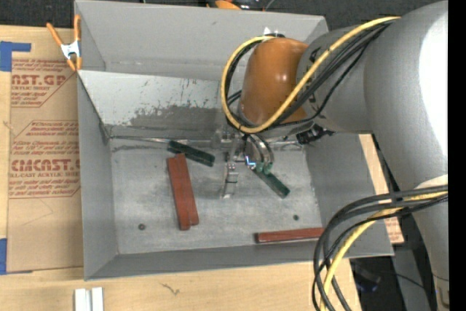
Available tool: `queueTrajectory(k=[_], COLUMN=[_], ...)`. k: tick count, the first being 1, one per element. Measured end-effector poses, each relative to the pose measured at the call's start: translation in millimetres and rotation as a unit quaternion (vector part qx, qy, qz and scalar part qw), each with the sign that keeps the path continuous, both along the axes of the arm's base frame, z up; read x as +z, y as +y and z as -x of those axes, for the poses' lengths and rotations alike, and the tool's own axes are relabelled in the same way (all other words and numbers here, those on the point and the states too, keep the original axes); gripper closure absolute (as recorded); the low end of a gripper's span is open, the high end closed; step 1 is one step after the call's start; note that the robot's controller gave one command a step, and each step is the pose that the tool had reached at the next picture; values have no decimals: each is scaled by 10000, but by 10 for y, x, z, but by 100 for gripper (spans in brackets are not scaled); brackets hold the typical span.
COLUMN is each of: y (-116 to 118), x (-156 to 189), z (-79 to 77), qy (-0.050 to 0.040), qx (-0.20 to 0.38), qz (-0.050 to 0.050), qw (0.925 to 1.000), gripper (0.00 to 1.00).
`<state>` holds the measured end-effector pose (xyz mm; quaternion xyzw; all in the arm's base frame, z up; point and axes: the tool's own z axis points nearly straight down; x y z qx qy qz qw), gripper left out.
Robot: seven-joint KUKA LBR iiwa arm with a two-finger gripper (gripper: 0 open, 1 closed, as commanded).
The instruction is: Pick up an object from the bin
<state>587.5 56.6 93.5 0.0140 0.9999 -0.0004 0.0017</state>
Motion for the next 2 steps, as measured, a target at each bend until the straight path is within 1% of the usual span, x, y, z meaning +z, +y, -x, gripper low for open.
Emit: queueTrajectory(k=[1,2], y=[494,563], x=[410,-164], z=[-55,-2], qy=[-16,27], qx=[40,-285], qz=[-23,-10], qw=[10000,9996], gripper=[0,0])
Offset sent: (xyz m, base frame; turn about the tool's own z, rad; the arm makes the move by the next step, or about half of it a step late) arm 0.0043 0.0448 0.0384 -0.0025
